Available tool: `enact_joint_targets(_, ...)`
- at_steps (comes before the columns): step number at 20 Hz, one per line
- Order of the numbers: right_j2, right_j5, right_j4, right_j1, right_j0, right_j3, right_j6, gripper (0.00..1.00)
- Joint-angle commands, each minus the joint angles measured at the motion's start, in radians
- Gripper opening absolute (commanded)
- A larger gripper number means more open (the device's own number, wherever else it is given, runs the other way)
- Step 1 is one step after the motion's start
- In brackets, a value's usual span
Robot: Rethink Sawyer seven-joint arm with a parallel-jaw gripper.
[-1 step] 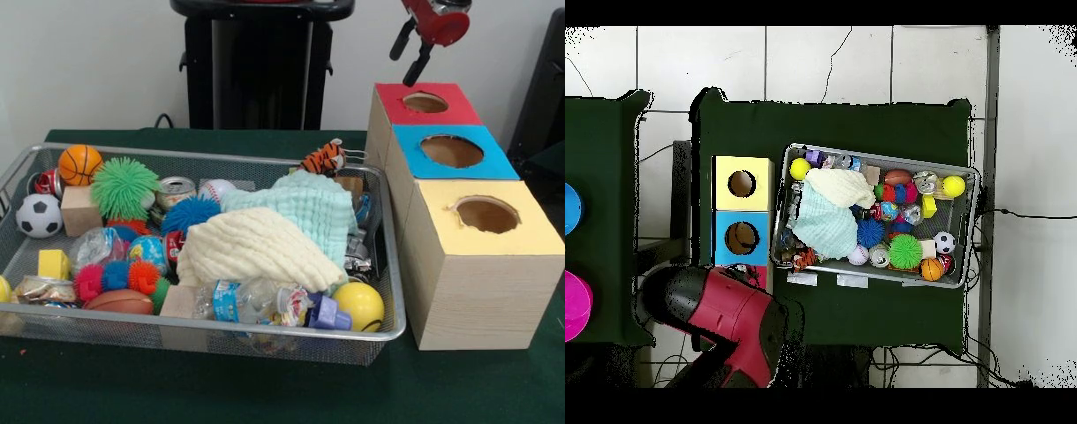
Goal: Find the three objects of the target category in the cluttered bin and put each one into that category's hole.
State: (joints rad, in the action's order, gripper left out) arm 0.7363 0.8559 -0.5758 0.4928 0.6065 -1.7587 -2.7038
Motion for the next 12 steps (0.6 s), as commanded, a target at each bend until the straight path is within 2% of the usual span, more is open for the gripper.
enact_joint_targets(1, -0.08, 0.056, -0.026, -0.029, -0.022, 0.032, -0.281, 1.0)
enact_joint_targets(5, -0.069, -0.014, 0.0, -0.063, -0.052, 0.037, -0.23, 1.0)
enact_joint_targets(12, -0.044, -0.059, 0.033, -0.12, -0.086, 0.085, -0.196, 1.0)
